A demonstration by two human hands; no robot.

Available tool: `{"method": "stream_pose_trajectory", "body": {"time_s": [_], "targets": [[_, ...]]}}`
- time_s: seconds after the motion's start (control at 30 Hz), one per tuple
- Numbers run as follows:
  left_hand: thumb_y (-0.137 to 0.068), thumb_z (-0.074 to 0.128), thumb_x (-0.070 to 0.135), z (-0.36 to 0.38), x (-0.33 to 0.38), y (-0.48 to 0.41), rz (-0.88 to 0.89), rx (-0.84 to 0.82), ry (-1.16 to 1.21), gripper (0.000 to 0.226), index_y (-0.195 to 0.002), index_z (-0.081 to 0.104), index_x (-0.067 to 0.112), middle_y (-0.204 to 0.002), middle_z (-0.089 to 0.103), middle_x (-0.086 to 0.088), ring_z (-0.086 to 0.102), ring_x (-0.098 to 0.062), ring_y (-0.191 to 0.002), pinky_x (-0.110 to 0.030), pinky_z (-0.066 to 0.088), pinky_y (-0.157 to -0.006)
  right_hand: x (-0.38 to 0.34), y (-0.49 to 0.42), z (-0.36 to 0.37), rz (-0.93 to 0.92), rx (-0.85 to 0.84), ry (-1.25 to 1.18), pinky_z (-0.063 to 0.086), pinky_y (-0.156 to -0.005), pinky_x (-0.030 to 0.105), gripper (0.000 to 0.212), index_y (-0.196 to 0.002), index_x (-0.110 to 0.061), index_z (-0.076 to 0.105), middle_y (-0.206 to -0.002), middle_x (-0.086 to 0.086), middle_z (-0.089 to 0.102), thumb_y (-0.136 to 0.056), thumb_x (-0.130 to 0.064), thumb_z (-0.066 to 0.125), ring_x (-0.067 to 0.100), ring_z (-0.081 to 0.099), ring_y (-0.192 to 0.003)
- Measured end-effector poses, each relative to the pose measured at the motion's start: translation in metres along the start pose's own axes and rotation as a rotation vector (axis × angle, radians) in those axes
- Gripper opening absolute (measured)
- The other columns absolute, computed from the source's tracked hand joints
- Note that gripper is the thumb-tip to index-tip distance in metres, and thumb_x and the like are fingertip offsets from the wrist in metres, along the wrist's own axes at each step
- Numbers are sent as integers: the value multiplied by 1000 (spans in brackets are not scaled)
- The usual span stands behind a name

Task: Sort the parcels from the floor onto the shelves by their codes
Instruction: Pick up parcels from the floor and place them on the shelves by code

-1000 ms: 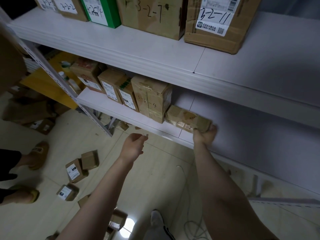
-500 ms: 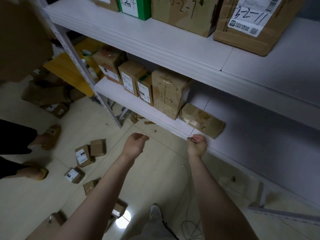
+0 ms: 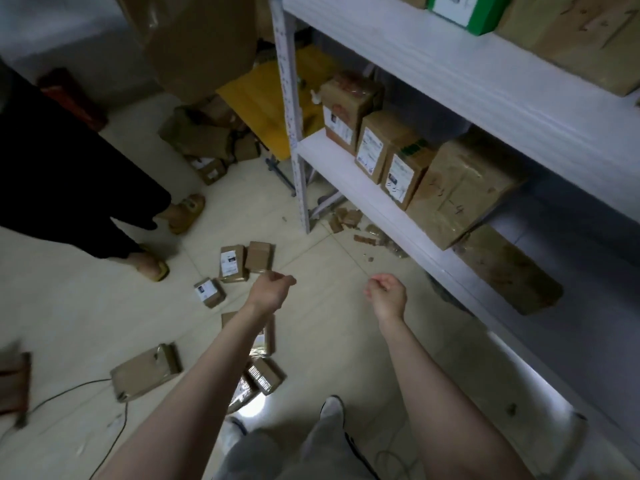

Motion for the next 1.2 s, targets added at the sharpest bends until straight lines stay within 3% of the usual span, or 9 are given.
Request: {"method": "stream_pose_trajectory", "body": {"time_s": [0.17,0.3,0.37,0.47,0.7,0.8,0.97,1.1,1.2], "targets": [[-94,57,16,-69,-45,-22,-60,41,4,20,-74,52,14,-78,48,-9,47,-25,-79,-33,40,-74,-1,45,81,-6,-119,37,48,-60,25,13,-86,-6,61,-70,8,61,-88,7,60,18,56,-61],[-93,58,19,-123,-70,-44,-97,67,23,9,-95,60,10,-79,52,-7,51,-26,-85,-40,49,-84,-2,80,154,8,-229,52,48,-52,14,11,-89,-3,61,-75,9,61,-90,8,58,14,56,-57],[-93,59,19,-150,-85,-57,-105,74,2,10,-86,60,12,-76,54,-5,53,-27,-85,-42,50,-91,-2,96,188,14,-270,68,48,-52,14,10,-91,-3,61,-76,9,62,-90,7,58,14,56,-57],[-91,61,18,-187,-106,-76,-126,68,-50,20,-73,57,12,-80,57,-10,54,-27,-81,-37,48,-77,2,112,231,52,-298,59,47,-50,13,11,-91,-3,62,-76,7,62,-91,6,57,15,56,-58],[-92,57,19,-239,-120,-139,-122,79,-230,17,-87,58,3,-74,52,-10,50,-29,-80,-36,46,-74,-1,89,311,62,-313,112,56,-76,35,18,-82,-19,63,-82,5,69,-92,-5,58,16,64,-65],[-93,58,23,-237,-122,-172,-125,57,-234,19,-87,59,4,-85,55,-13,51,-30,-84,-36,47,-76,-4,65,339,43,-338,166,56,-76,34,21,-80,-23,62,-83,4,68,-92,-6,59,15,63,-63],[-90,57,26,-221,-130,-245,-117,25,-294,23,-73,58,10,-82,59,-11,56,-29,-79,-32,42,-72,7,7,379,26,-354,259,50,-62,22,9,-95,-15,63,-94,4,66,-91,-7,60,13,63,-66],[-91,59,30,-206,-139,-312,-101,15,-339,29,-65,54,16,-73,58,-5,57,-24,-75,-30,42,-65,34,-50,407,17,-322,390,57,-84,39,8,-93,-16,63,-102,10,70,-87,-10,63,30,69,-92],[-91,59,23,-194,-142,-367,-76,17,-374,32,-61,51,18,-68,51,-2,49,-21,-72,-28,34,-57,55,-98,427,4,-283,508,53,-91,44,20,-103,1,66,-107,22,67,-87,-10,62,37,64,-102]]}}
Point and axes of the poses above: each hand's wrist, its own y-axis away from the middle knuckle, its own z-axis out of the palm, x = y × z, the point moved 4 cm from there along -y, towards the middle knuckle
